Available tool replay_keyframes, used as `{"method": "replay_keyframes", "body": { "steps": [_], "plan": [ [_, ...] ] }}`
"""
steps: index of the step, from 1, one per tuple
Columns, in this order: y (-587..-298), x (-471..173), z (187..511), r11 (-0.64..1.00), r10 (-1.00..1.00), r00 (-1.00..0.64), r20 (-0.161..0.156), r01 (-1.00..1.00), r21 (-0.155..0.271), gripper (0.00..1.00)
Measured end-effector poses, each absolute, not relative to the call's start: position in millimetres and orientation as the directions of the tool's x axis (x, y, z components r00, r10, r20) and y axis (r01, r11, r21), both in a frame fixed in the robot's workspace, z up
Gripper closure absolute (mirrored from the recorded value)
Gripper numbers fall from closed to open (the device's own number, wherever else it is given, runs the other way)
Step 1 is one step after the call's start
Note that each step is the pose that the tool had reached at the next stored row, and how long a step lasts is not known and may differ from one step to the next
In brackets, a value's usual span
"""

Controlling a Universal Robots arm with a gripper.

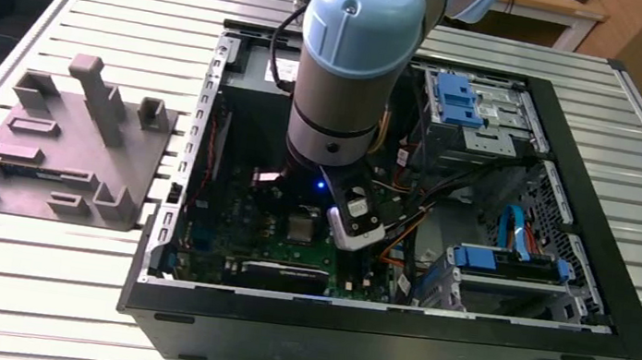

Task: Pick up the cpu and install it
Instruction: 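Place the cpu into insertion slot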

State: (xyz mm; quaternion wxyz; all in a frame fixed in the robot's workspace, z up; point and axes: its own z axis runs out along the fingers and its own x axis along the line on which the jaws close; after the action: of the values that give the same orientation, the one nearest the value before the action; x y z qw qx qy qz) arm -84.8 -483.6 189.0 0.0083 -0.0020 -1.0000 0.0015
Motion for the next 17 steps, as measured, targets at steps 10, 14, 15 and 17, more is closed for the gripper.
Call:
{"method": "replay_keyframes", "body": {
  "steps": [10, 14, 15, 17],
  "plan": [
    [-484, -85, 202, 1.0, 0.004, -1.0, 0.021, 0.004, -0.003, 0.61],
    [-484, -85, 202, 1.0, 0.004, -1.0, 0.021, 0.004, -0.003, 0.79],
    [-484, -85, 203, 1.0, 0.004, -1.0, 0.021, 0.004, -0.003, 0.85],
    [-484, -85, 203, 1.0, 0.004, -1.0, 0.021, 0.004, -0.003, 0.9]
  ]
}}
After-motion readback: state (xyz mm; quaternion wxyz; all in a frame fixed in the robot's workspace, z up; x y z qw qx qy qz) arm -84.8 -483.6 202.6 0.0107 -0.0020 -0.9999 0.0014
